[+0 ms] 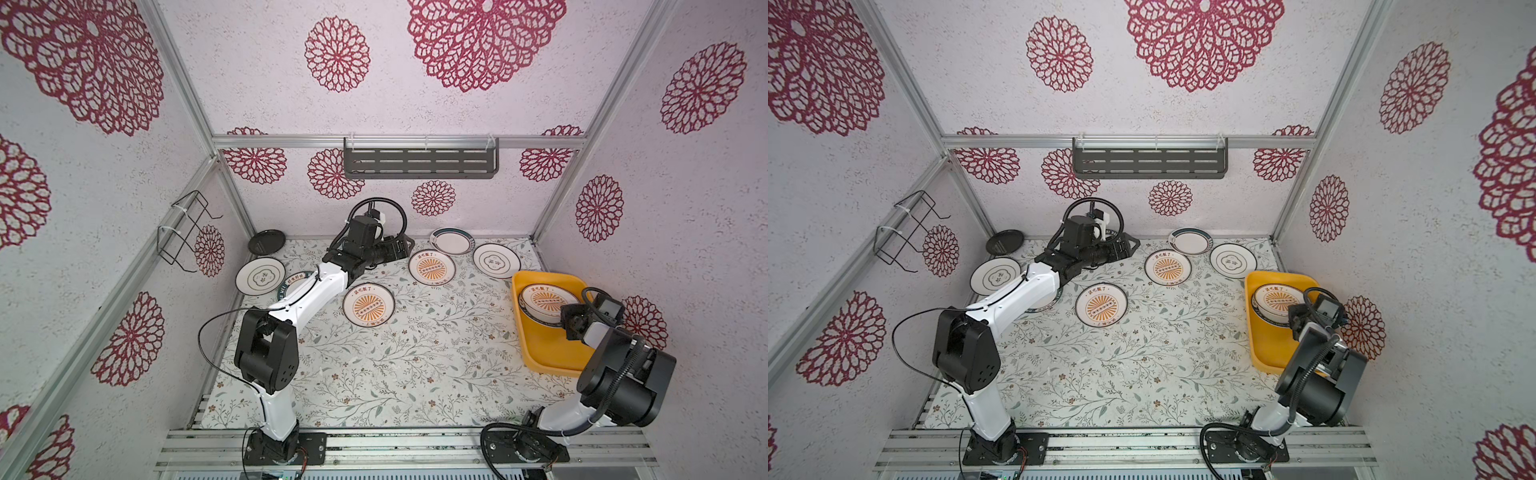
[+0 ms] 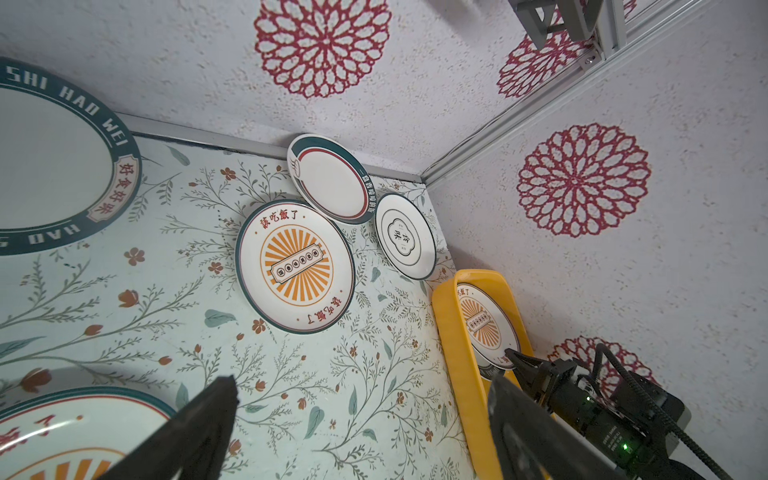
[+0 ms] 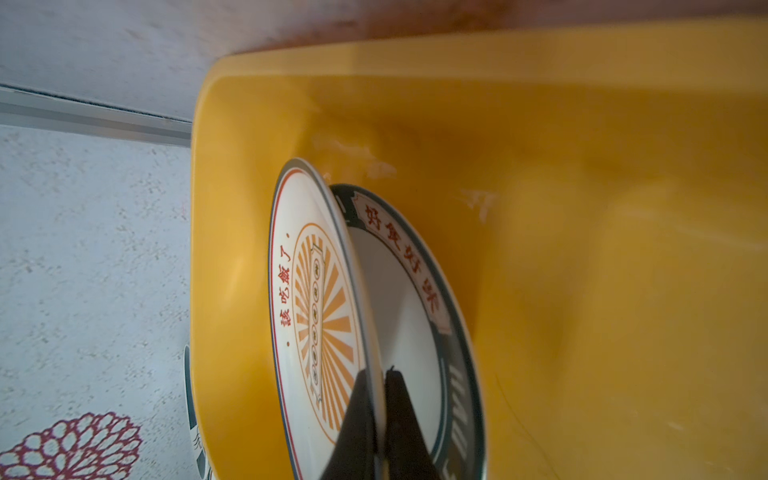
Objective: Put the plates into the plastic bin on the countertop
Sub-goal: 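Carry the plate into the yellow bin with the right gripper while the left arm extends, then lower the plate flat into the yellow bin and open the right gripper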
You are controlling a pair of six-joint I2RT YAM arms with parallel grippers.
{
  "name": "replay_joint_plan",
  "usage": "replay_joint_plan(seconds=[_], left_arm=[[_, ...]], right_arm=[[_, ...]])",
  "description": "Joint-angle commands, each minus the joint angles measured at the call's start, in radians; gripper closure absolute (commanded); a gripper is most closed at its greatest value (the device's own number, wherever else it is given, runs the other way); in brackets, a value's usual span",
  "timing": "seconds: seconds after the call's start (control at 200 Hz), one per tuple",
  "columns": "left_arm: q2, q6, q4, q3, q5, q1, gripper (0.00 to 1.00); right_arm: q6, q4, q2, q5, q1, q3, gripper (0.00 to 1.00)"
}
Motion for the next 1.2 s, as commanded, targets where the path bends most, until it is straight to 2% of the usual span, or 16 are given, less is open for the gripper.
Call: replay_joint_plan(seconds=[0.0, 0.285, 0.385, 0.5, 0.575, 0.731, 0.906, 0.976, 1.191], left_arm=[[-0.010, -0.010, 0.045, -0.007, -0.017, 0.006, 0.03], [0.013, -0.023, 0.050, 0.005, -0.005, 0.009, 0.03], [0.014, -0.027, 0.049, 0.005, -0.005, 0.008, 0.03], [0.012, -0.032, 0.046, 0.001, -0.005, 0.009, 0.03], [0.007, -0.032, 0.046, -0.006, -0.005, 0.008, 0.03], [-0.001, -0.029, 0.042, -0.010, -0.001, 0.010, 0.03], [-0.017, -0.023, 0.036, -0.025, 0.006, 0.011, 0.03], [-0.029, -0.021, 0.033, -0.039, 0.007, 0.011, 0.03], [-0.079, -0.025, 0.007, -0.103, -0.014, 0.016, 0.03]], right_arm=[[-0.003, 0.011, 0.004, 0.020, -0.004, 0.023, 1.00], [-0.039, -0.034, 0.012, 0.018, -0.005, 0.028, 1.00], [-0.050, -0.066, 0.011, 0.015, -0.004, 0.038, 0.91], [-0.064, -0.090, 0.000, 0.014, -0.004, 0.040, 0.90], [-0.064, -0.104, -0.007, 0.002, -0.001, 0.038, 0.78], [-0.085, -0.138, -0.027, -0.010, 0.010, 0.033, 0.64], [-0.102, -0.199, -0.068, 0.016, 0.013, 0.028, 0.53], [-0.112, -0.209, -0.092, 0.024, 0.015, 0.022, 0.41], [-0.135, -0.261, -0.173, 0.051, 0.042, 0.022, 0.24]])
